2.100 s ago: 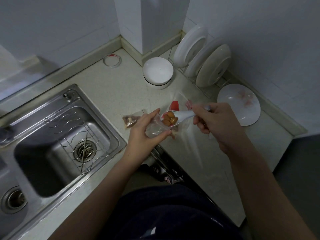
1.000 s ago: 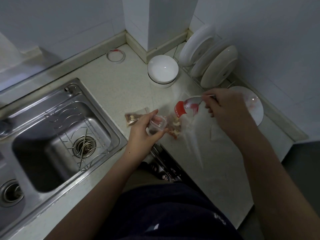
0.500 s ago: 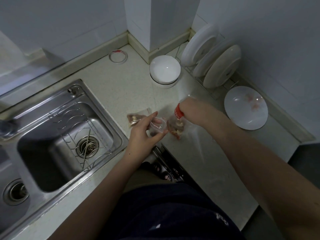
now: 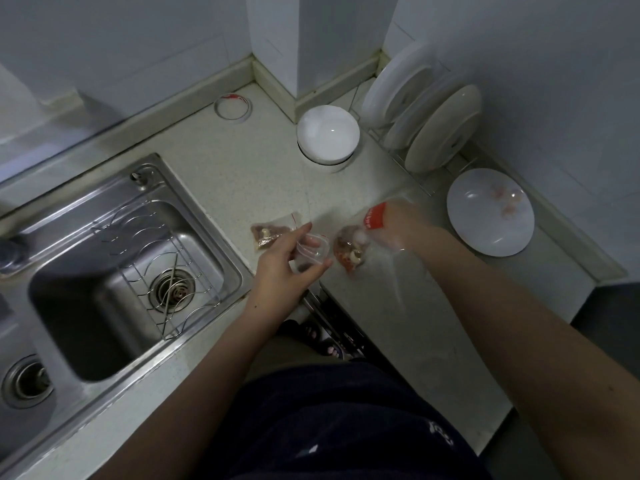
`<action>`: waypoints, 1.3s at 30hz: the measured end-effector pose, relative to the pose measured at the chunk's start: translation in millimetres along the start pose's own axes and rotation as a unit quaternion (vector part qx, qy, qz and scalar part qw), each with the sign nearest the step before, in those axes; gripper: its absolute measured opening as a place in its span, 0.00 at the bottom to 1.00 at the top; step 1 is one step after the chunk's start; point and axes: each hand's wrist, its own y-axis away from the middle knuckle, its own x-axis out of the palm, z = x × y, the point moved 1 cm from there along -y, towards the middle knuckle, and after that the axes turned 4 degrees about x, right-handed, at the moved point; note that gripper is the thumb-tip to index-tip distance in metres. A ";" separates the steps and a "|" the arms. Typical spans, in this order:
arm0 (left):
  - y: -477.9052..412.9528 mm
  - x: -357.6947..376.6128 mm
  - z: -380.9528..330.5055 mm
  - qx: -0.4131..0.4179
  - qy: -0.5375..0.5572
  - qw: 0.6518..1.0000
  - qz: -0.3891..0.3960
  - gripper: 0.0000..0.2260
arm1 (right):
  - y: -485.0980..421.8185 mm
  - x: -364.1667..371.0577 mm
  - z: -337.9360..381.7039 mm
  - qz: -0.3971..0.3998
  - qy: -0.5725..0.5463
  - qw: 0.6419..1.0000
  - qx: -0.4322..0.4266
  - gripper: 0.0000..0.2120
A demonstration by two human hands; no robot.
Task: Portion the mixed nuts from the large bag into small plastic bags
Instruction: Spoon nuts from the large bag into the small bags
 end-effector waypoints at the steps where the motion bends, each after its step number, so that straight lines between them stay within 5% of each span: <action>1: 0.3 0.1 -0.1 -0.002 0.001 1.000 0.001 0.27 | -1.1 -0.5 -3.8 0.023 -0.038 0.999 0.010 0.17; 7: 1.7 0.0 0.8 -0.006 0.007 1.000 0.005 0.27 | 3.0 -4.4 -21.4 0.105 -0.190 0.974 0.070 0.08; 11: 2.5 -1.0 2.6 -0.007 0.012 1.000 0.005 0.26 | 12.1 -7.8 -37.1 0.113 -0.350 0.923 0.115 0.09; 24: 2.5 2.6 5.9 0.009 -0.006 1.000 0.015 0.26 | 34.8 -48.4 -50.7 0.036 -0.358 0.927 0.106 0.08; 39: 2.7 1.2 9.1 0.006 -0.008 1.000 0.023 0.27 | 51.2 -46.7 -50.2 -0.077 -0.446 0.890 0.058 0.12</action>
